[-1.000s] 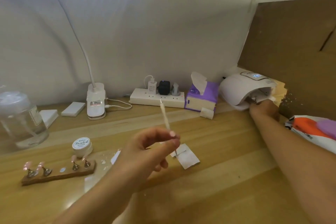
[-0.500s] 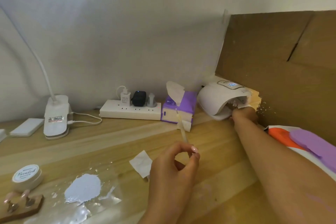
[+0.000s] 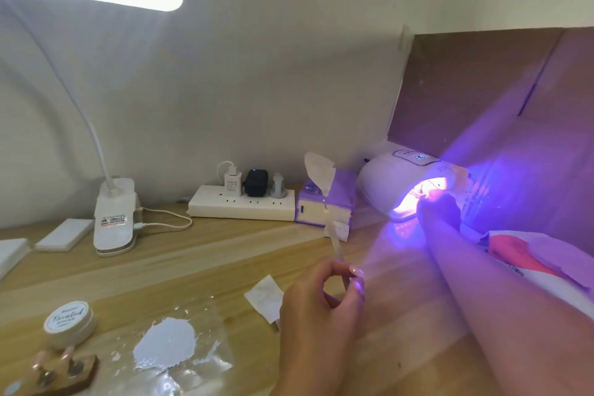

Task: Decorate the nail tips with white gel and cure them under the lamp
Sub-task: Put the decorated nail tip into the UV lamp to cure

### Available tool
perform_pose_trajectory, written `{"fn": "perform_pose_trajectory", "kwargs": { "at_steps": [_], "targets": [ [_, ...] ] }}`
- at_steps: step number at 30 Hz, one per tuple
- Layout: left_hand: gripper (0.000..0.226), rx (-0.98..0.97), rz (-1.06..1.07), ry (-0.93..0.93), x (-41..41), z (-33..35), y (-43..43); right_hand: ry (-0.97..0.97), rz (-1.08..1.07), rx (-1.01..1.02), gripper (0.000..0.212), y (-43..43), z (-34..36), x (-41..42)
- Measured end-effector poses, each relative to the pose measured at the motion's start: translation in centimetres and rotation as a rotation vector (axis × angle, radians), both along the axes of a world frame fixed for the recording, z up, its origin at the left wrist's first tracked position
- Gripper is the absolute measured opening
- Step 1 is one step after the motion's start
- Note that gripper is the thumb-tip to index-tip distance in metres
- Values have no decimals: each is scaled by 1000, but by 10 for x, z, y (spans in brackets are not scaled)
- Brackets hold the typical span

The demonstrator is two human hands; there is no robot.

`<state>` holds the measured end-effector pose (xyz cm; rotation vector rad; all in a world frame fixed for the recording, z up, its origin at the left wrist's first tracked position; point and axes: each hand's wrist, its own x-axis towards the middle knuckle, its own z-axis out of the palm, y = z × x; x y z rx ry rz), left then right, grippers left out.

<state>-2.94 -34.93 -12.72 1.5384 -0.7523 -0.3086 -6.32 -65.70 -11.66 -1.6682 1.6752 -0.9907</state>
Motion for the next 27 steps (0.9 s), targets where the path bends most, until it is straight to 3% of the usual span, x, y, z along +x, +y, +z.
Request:
{"fn": "perform_pose_trajectory", "kwargs": {
  "at_steps": [4,9,12,14,16,19,21,27],
  "targets": [
    [13,17,29,-55,-1,0,2,-320,-66,-10,36,35,8,6],
    [19,6,25,-95,-8,13,12,-664,-84,-38,16,123,19,8],
    [24,-31,-87,103,1,36,26,-700,172,-206,17,173,12,-2],
    [21,-71,-188,261,17,55,44,-598,435,-505,21,199,13,-13],
    [13,10,-232,229,37,68,70,-363,729,-748,26,215,15,-22],
    [12,168,-283,139,60,78,118,23,1034,-942,67,230,14,-21],
    [9,278,-349,94,65,84,147,126,1119,-1071,86,246,14,-11],
    [6,435,-375,14,73,93,201,110,1183,-1277,58,295,13,20]
  ]
}}
